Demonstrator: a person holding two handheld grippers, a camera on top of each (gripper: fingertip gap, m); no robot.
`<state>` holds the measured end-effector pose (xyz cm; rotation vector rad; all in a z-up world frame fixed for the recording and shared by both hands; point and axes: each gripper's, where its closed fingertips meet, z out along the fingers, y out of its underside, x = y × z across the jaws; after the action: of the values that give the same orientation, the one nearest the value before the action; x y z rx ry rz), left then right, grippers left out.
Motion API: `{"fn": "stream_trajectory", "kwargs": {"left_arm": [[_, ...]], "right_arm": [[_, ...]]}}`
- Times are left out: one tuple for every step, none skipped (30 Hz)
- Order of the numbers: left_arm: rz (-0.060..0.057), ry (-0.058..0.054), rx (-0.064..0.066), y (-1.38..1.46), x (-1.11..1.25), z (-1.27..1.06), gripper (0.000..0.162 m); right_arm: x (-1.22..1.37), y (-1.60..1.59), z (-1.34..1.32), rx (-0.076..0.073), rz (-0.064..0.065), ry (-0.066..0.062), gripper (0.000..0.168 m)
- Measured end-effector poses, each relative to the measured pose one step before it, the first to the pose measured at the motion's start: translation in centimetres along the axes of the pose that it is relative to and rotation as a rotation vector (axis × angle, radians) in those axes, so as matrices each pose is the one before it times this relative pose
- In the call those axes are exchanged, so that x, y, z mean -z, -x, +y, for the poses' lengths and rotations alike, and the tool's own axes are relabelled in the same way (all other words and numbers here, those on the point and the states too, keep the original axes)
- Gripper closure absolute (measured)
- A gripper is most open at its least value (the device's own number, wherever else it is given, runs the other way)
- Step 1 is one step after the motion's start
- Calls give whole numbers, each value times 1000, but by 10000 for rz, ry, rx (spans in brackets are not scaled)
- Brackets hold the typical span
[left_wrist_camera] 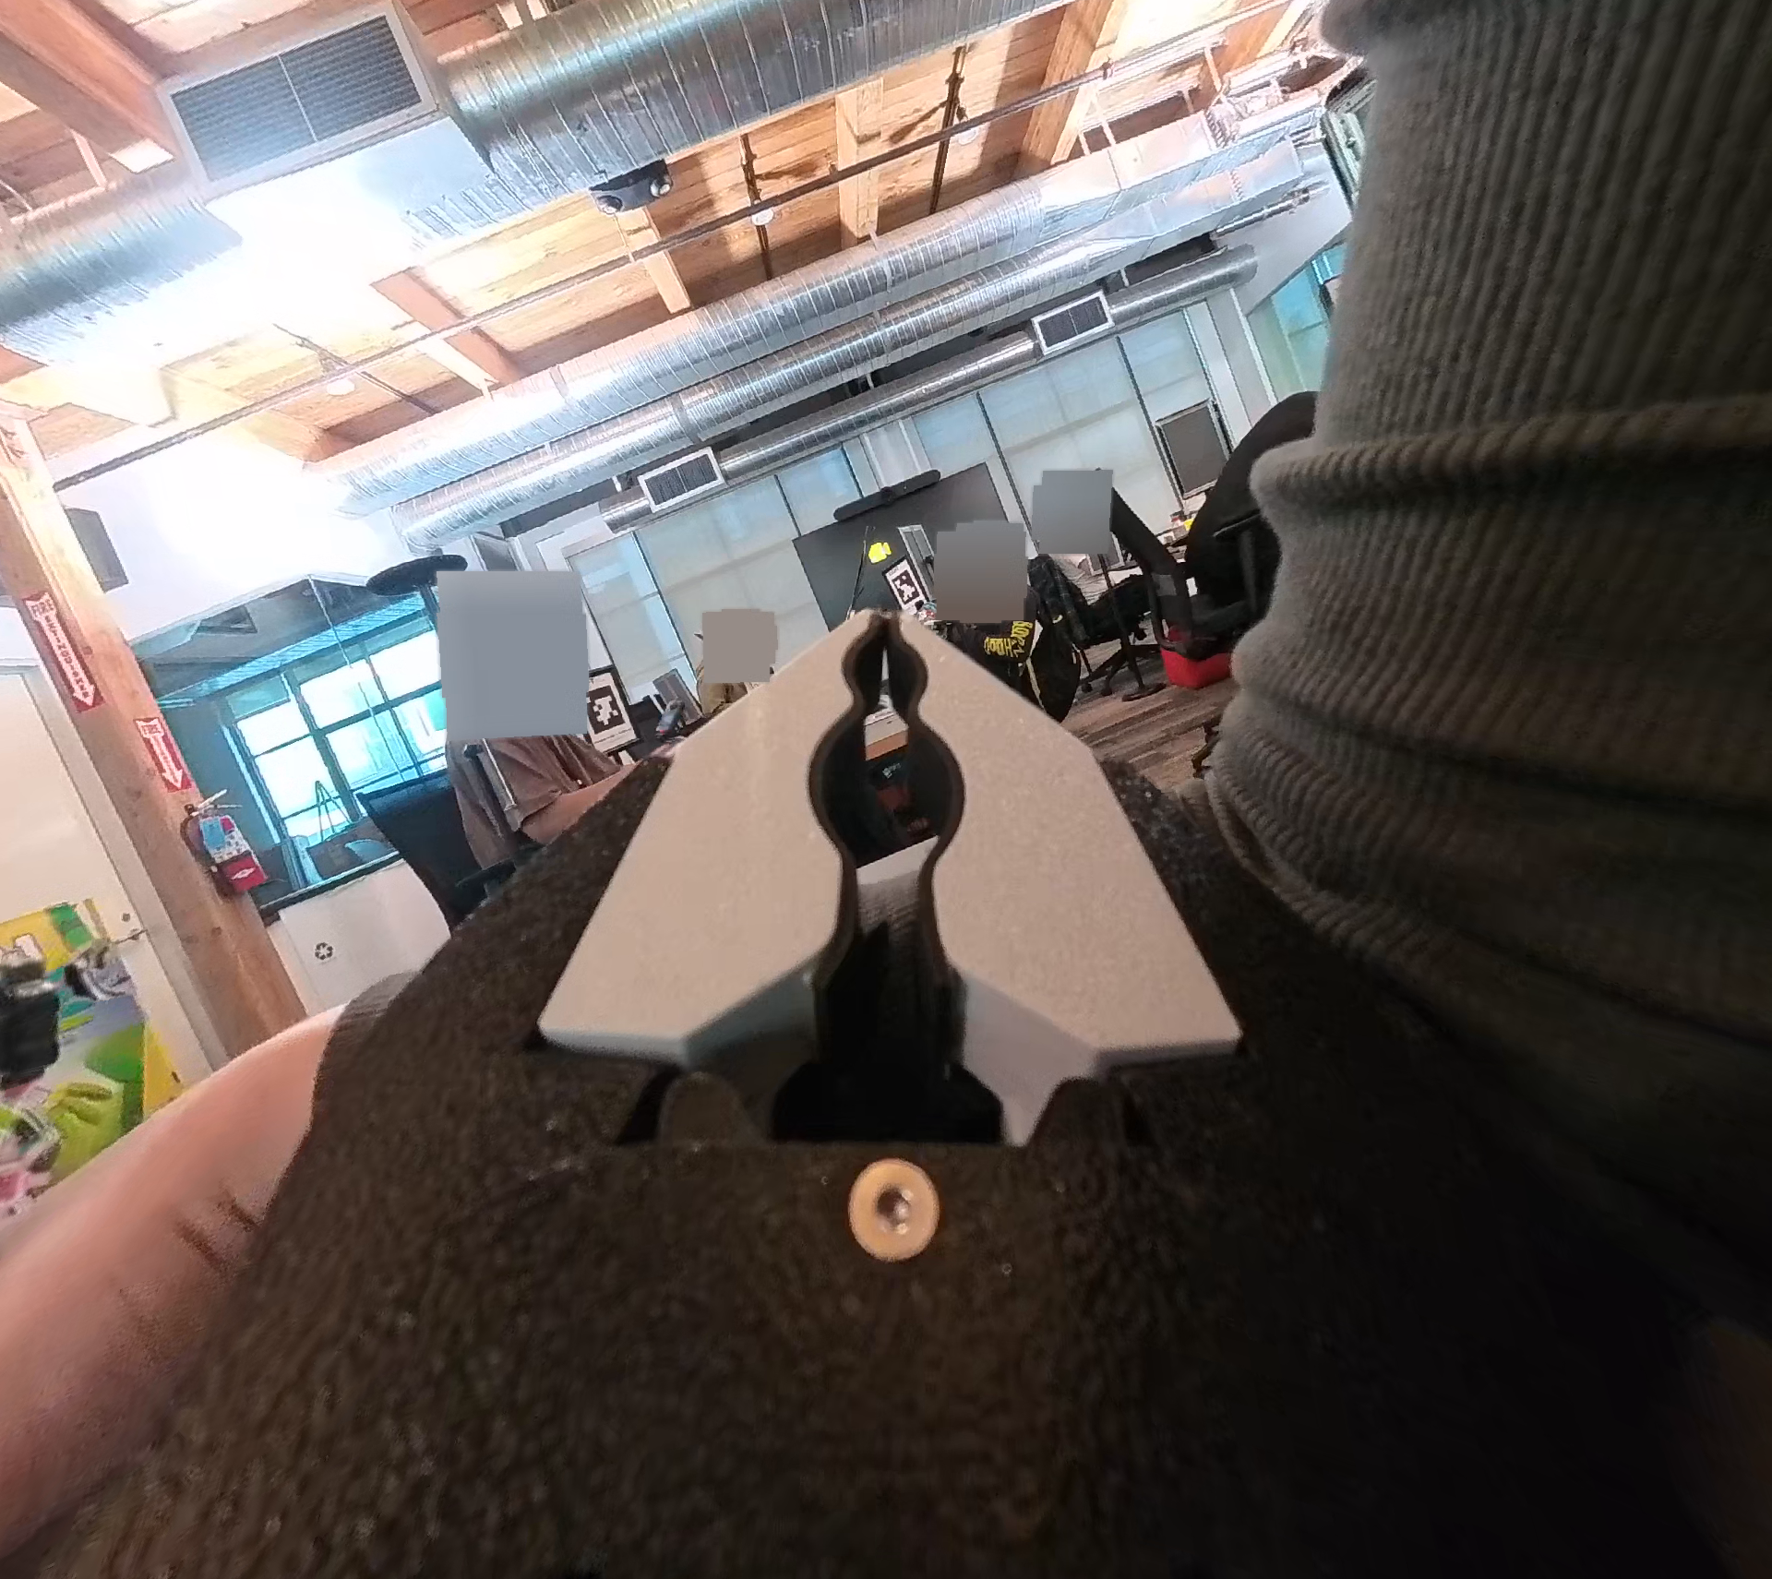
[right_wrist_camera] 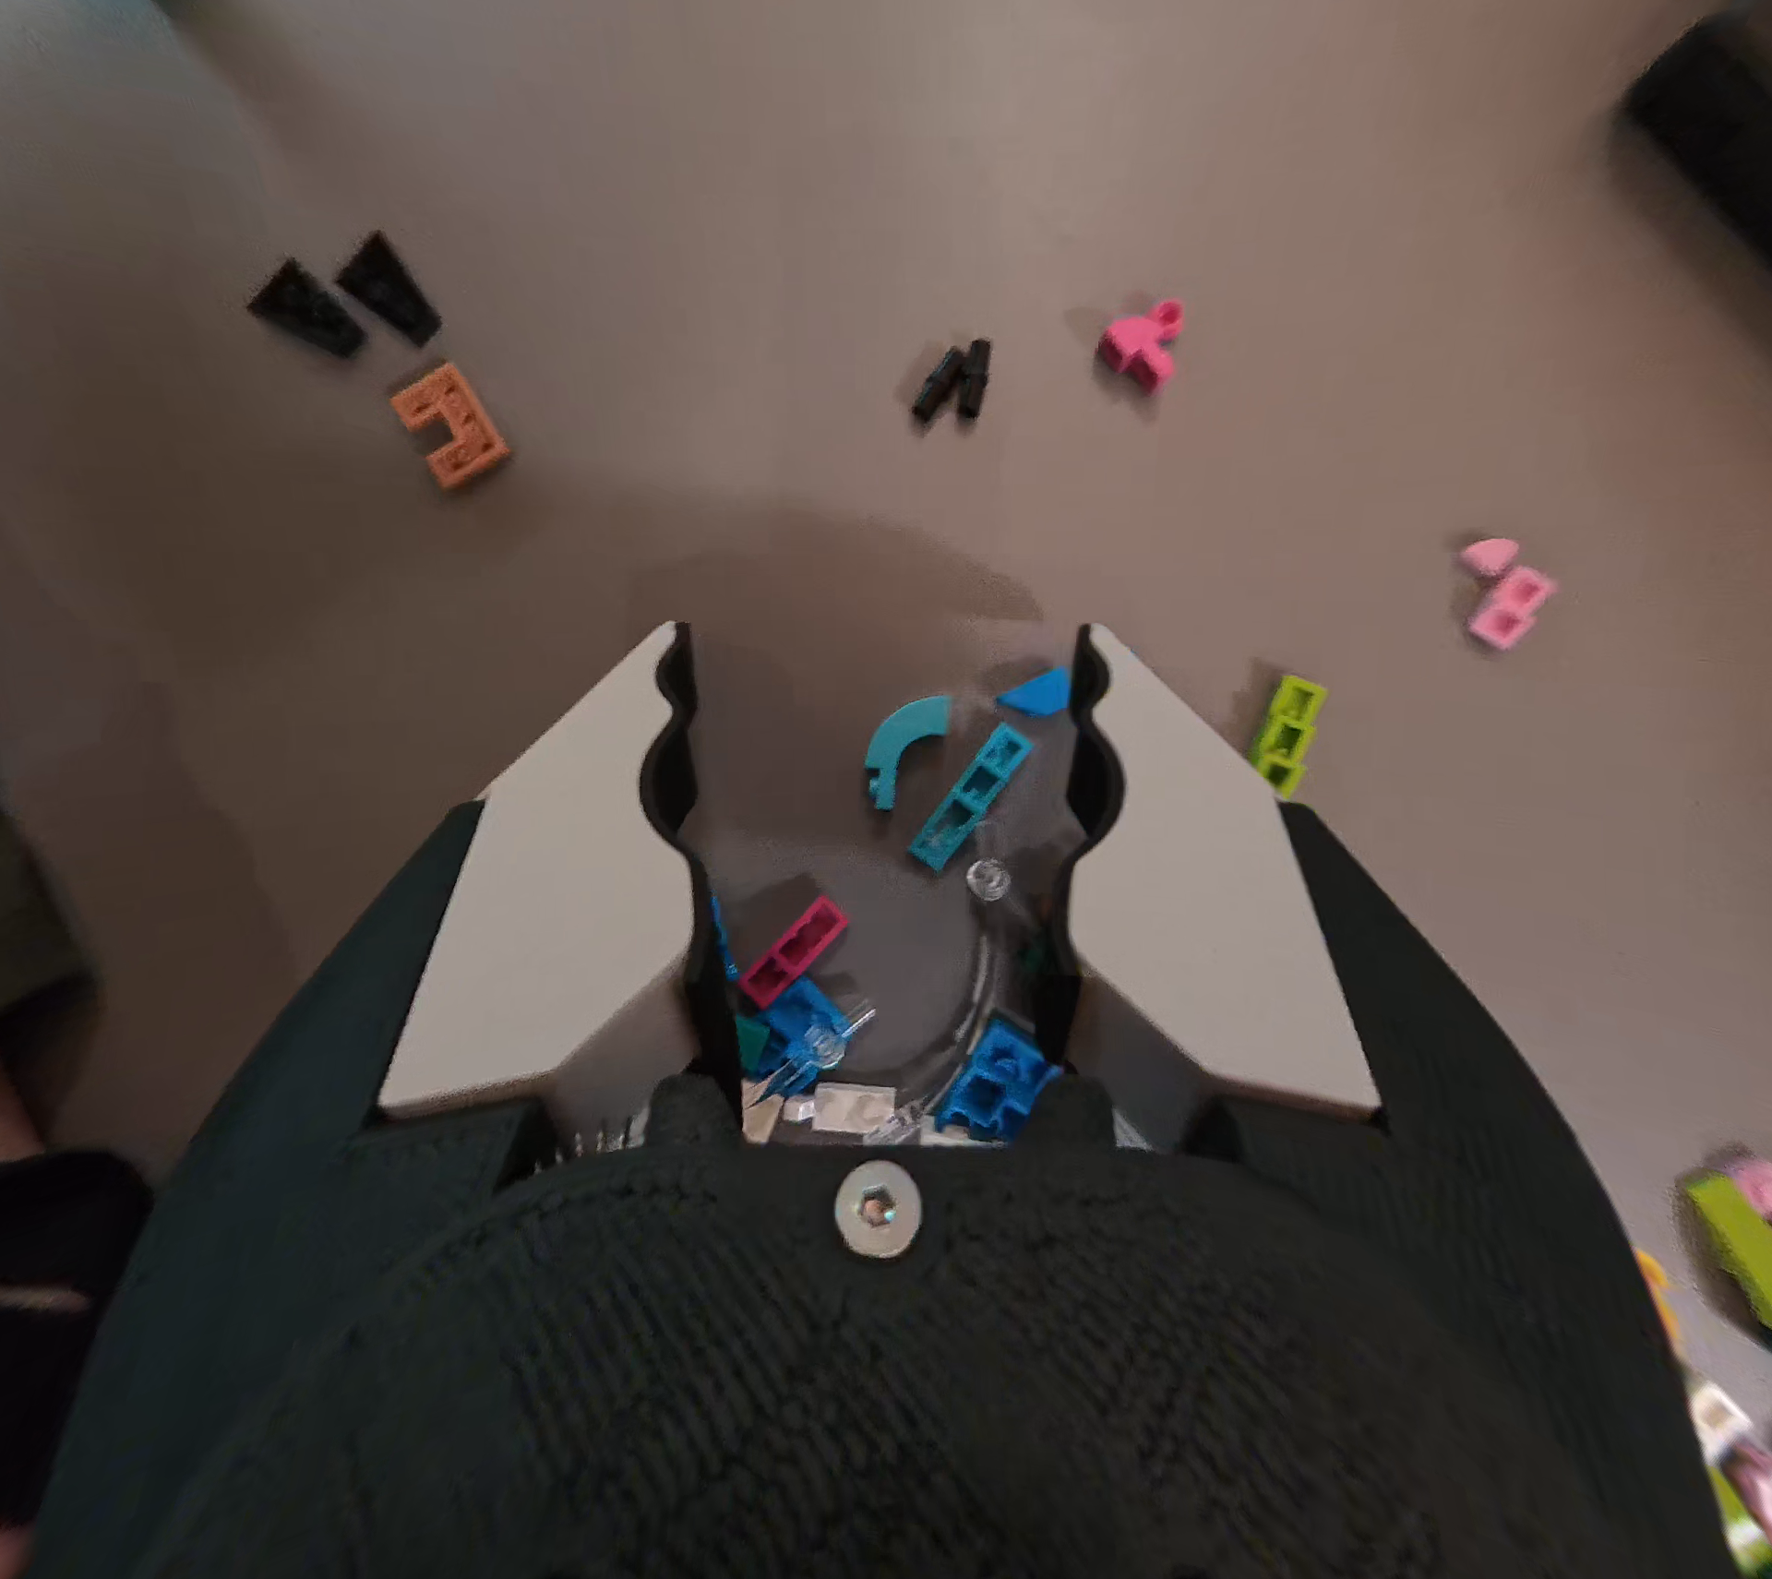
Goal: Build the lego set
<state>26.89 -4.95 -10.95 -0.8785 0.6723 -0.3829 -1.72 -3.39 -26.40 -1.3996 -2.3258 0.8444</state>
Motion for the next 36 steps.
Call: {"fn": "stream_trajectory", "kwargs": {"left_arm": [[11,-33,4,-15,2,-58,162],[14,-32,0,-29,1,-64,162],[17,-24,-4,-39,-12,-46,162],[17,-15,-17,-58,-20,-36,162],[15,-12,-23,-49,-19,-18,162],[14,-10,-15,-42,-16,-25,162],[5,-3,-1,-14,-9,-4,162],[-6,3,8,8,-4,10,162],[-15,9,15,33,-3,16,162],[-14,2,16,37,-1,7,162],[-8,0,11,16,1,6,162],[-1,-8,-1,9,1,-11,162],[6,-11,-5,-17,4,-27,162],[9,-19,-1,-23,-2,-39,162],[8,-2,-4,-15,-8,-2,162],[2,11,-4,-5,-16,15,162],[8,0,2,-14,-12,7,162],[10,4,1,-29,-11,7,162],[11,-3,-11,-30,-22,-2,162],[12,0,-12,-42,-9,-10,162],[15,3,-12,-34,-19,5,162],[4,6,-11,-18,-4,3,162],[6,7,-4,-20,-9,11,162],[8,12,-2,-16,2,17,162],[2,16,-19,0,-7,16,162],[9,21,-24,-39,3,27,162],[18,16,-21,-38,-4,17,162],[22,19,-26,-66,-18,30,162],[23,16,-31,-62,-7,20,162],[24,7,-31,-56,-7,6,162],[14,-1,-16,-39,2,-19,162],[13,2,0,-23,6,11,162],[7,7,6,-9,0,1,162],[0,-2,4,6,18,-9,162],[-6,5,-1,12,15,15,162],[-2,13,-8,8,9,18,162]], "right_arm": [[223,-345,-385,38,250,-155,85],[272,-108,-368,-32,86,-177,84],[258,83,-253,-74,-52,-130,84],[208,137,-57,-79,-92,-30,84],[100,182,157,-89,-129,85,86],[-8,271,305,-101,-184,168,89],[-106,246,352,-84,-177,185,90],[-190,170,295,-63,-134,157,92],[-204,132,220,-76,-125,126,93],[-203,84,179,-77,-85,111,93],[-127,-60,141,-36,14,90,93],[-4,-155,13,0,94,19,93],[58,-360,39,-20,209,34,89],[86,-647,150,-3,375,81,84],[125,-748,168,29,425,74,81],[182,-540,92,20,289,12,79],[285,-247,-66,-15,118,-93,79],[341,-13,-198,-53,-22,-178,79],[378,126,-210,-52,-100,-180,81],[365,80,-115,11,-58,-110,84],[317,26,92,76,-14,11,89],[253,104,337,88,-33,145,92],[276,113,503,64,-40,220,93],[361,76,518,23,-12,195,96],[457,38,430,-22,-6,121,101],[561,74,377,-47,-48,66,108],[666,87,337,-10,-33,33,114],[752,-31,306,55,101,14,120],[710,-162,275,69,204,19,125],[727,-169,284,22,192,29,129],[706,-174,313,-35,180,43,132],[653,-302,371,-55,256,74,134],[577,-441,395,-57,350,122,135],[558,-511,486,-78,363,163,137],[565,-455,608,-109,304,177,138],[474,-367,572,-120,239,149,140]]}}
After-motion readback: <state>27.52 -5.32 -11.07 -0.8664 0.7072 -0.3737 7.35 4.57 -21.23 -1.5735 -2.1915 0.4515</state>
